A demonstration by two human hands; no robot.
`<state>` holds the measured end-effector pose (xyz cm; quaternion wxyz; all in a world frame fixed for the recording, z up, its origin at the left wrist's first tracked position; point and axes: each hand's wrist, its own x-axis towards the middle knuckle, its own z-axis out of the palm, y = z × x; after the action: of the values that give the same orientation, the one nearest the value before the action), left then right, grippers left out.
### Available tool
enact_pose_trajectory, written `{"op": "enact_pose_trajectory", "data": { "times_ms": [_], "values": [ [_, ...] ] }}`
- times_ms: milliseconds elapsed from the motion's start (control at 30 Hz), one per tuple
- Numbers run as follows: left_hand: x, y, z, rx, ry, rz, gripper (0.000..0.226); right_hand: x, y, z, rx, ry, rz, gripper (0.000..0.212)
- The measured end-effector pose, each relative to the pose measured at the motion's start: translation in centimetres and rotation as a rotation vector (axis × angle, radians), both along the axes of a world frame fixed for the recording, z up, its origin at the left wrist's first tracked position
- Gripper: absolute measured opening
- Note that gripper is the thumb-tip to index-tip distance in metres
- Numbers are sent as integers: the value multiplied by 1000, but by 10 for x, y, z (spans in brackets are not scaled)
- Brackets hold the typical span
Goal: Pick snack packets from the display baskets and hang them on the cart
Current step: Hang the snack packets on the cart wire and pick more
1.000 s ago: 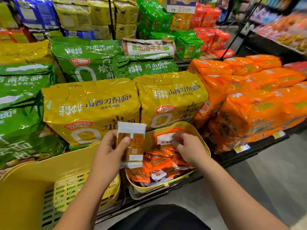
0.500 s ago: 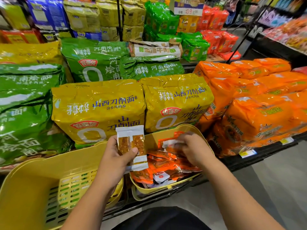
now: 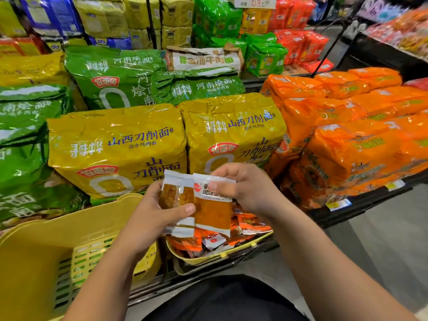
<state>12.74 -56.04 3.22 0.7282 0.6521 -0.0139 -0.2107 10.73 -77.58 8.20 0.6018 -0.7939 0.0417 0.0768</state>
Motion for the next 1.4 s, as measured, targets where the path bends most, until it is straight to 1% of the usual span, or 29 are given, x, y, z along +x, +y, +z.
{"op": "enact_pose_trajectory", "data": {
  "times_ms": [100, 133, 200, 267, 300, 400, 433, 467, 500, 533, 567, 633, 667, 700, 733, 767, 833, 900, 933, 967, 1000, 1033, 1100, 1167, 1200, 1267, 1333, 1400],
  "values": [
    [4, 14, 5, -10, -39, 50, 102, 2, -5, 4, 81, 11, 30, 4],
    [6, 16, 6, -15, -51, 67, 107, 4, -6, 6, 118, 9, 26, 4],
    [6, 19, 8, -22, -70, 68, 110, 7, -1, 8, 180, 4, 10, 5],
    [3, 18, 8, -48, -50, 33, 110, 11, 15, 6, 156, -10, 16, 10],
    [0, 16, 7, -58, -25, 14, 107, 13, 25, 1, 159, -9, 29, 13],
    [-3, 16, 3, -30, -9, 26, 80, 19, 40, -9, 246, 41, -4, 13],
    [-3, 21, 1, -12, -12, 65, 72, 20, 35, -11, 205, 39, -32, 11],
    [-1, 27, -1, -3, -17, 114, 61, 21, 24, -16, 77, 15, -63, 12],
    [1, 34, -3, -8, -19, 170, 52, 22, 11, -20, -136, -13, -75, 16],
    [3, 41, -4, -18, -24, 218, 45, 22, -5, -26, -391, -5, -55, 20],
    [5, 47, -4, -28, -29, 254, 42, 21, -17, -32, -618, 64, 16, 23],
    [7, 54, -6, -38, -27, 303, 40, 18, -25, -46, -976, 317, 255, 34],
    [7, 54, -6, -45, -20, 313, 37, 16, -24, -56, -1089, 435, 363, 47],
    [7, 52, -7, -55, -6, 318, 34, 14, -21, -66, -1126, 525, 413, 61],
    [6, 49, -9, -66, 13, 321, 32, 13, -17, -73, -1100, 580, 412, 69],
    [5, 45, -10, -74, 37, 319, 31, 13, -13, -78, -1053, 612, 387, 72],
    [4, 40, -11, -62, 66, 300, 31, 14, -9, -84, -1012, 607, 360, 72],
    [5, 39, -12, -36, 63, 286, 28, 14, -13, -82, -1051, 559, 358, 70],
    [6, 38, -12, -24, 58, 280, 26, 13, -16, -79, -1051, 517, 354, 62],
    [7, 38, -12, -17, 56, 278, 25, 12, -19, -75, -1013, 476, 324, 49],
    [8, 38, -12, -14, 56, 274, 25, 9, -23, -70, -949, 436, 283, 35],
    [9, 37, -11, -10, 54, 268, 25, 7, -26, -64, -898, 393, 241, 29],
    [10, 33, -10, 2, 42, 250, 25, 4, -27, -52, -882, 268, 191, 29],
    [9, 28, -9, 8, 36, 227, 25, 7, -20, -48, -921, 117, 151, 25],
    [9, 26, -9, 10, 35, 214, 24, 9, -15, -50, -937, 71, 146, 24],
    [10, 22, -7, 16, 38, 193, 23, 16, -1, -63, -1011, 74, 240, 30],
    [11, 20, -5, 22, 35, 179, 23, 21, 8, -84, -1062, 177, 415, 43],
    [11, 20, -4, 22, 30, 176, 24, 25, 7, -98, -1053, 280, 477, 55]
  ]
}}
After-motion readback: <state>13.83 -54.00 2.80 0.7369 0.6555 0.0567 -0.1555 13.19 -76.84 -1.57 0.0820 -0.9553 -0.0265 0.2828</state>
